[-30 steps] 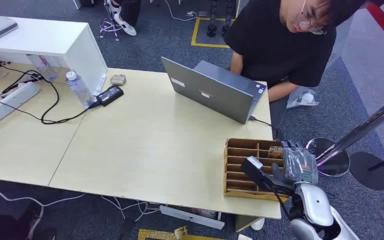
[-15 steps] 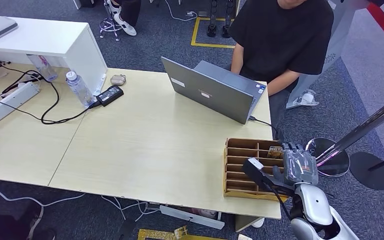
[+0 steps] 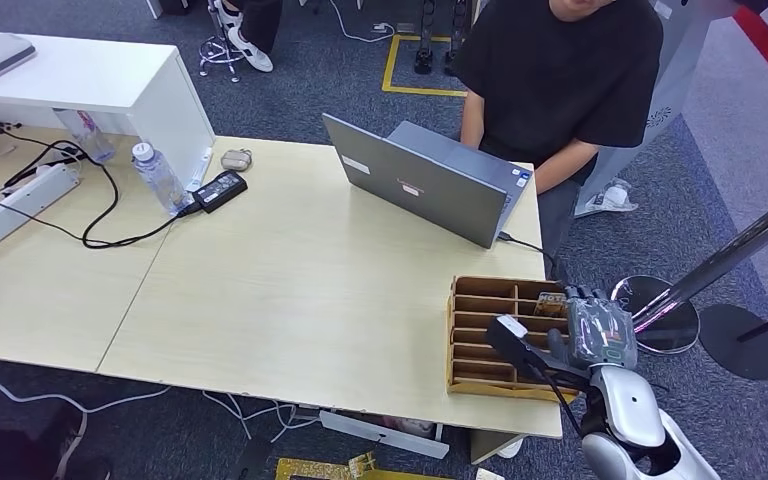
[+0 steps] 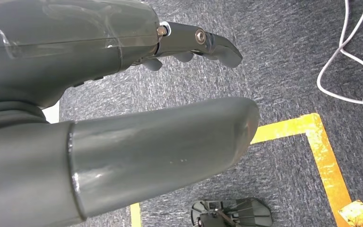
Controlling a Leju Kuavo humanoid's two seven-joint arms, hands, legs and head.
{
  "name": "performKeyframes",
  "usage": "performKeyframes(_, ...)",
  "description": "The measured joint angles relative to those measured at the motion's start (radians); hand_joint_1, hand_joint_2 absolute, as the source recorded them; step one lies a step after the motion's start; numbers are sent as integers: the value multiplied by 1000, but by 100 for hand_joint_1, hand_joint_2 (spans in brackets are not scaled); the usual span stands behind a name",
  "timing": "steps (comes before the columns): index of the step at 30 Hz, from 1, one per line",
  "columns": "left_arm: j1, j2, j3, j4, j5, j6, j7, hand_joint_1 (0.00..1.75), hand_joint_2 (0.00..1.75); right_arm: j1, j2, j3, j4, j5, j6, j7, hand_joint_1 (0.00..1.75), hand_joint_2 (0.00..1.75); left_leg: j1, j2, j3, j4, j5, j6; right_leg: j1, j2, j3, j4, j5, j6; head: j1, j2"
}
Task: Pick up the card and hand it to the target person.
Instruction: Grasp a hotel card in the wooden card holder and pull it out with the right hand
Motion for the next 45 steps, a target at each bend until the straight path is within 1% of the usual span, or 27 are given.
performKeyframes(3,0,0,0,0,0,0,0,0,0,0,0,2,4,-2,0,0,80,175,0,0,0,0,0,0,0,0,0,0,0,0,0,0)
performKeyframes(10,0,0,0,0,0,0,0,0,0,-4,0,9,9,-3,-2,0,85,175,0,0,0,0,0,0,0,0,0,0,0,0,0,0)
performKeyframes(14,0,0,0,0,0,0,0,0,0,-5,0,10,10,-3,-3,0,98,175,0,0,0,0,0,0,0,0,0,0,0,0,0,0)
performKeyframes(19,0,0,0,0,0,0,0,0,0,-10,0,12,12,-4,-4,0,108,175,0,0,0,0,0,0,0,0,0,0,0,0,0,0)
performKeyframes(22,0,-2,0,0,-1,0,0,0,0,-11,0,13,14,-4,-7,0,129,175,0,0,0,0,0,0,0,0,0,0,0,0,0,0)
performKeyframes(23,0,-2,0,0,-1,0,1,0,0,-11,0,13,14,-4,-10,0,134,175,0,0,0,0,0,0,0,0,0,0,0,0,0,0)
performKeyframes(24,0,-3,0,0,-1,0,1,0,0,-11,0,13,15,-5,-13,0,135,175,0,0,0,0,0,0,0,0,0,0,0,0,0,0)
performKeyframes(29,-1,-4,0,0,-3,0,3,0,0,-12,1,14,20,-13,-30,-2,135,175,0,0,0,0,0,0,0,0,0,0,0,0,0,0)
performKeyframes(32,-1,-5,0,0,-3,0,3,0,0,-13,1,14,24,-14,-33,-3,129,175,0,0,0,0,0,0,0,0,0,0,0,0,0,0)
performKeyframes(36,-1,-6,0,0,-5,0,3,0,0,-14,2,14,28,-14,-37,-5,117,175,0,0,0,0,0,0,0,0,0,0,0,0,0,0)
performKeyframes(45,-1,-8,0,0,-5,0,6,0,0,-15,2,14,32,-14,-39,-6,120,175,0,0,0,0,0,0,0,0,0,0,0,0,0,0)
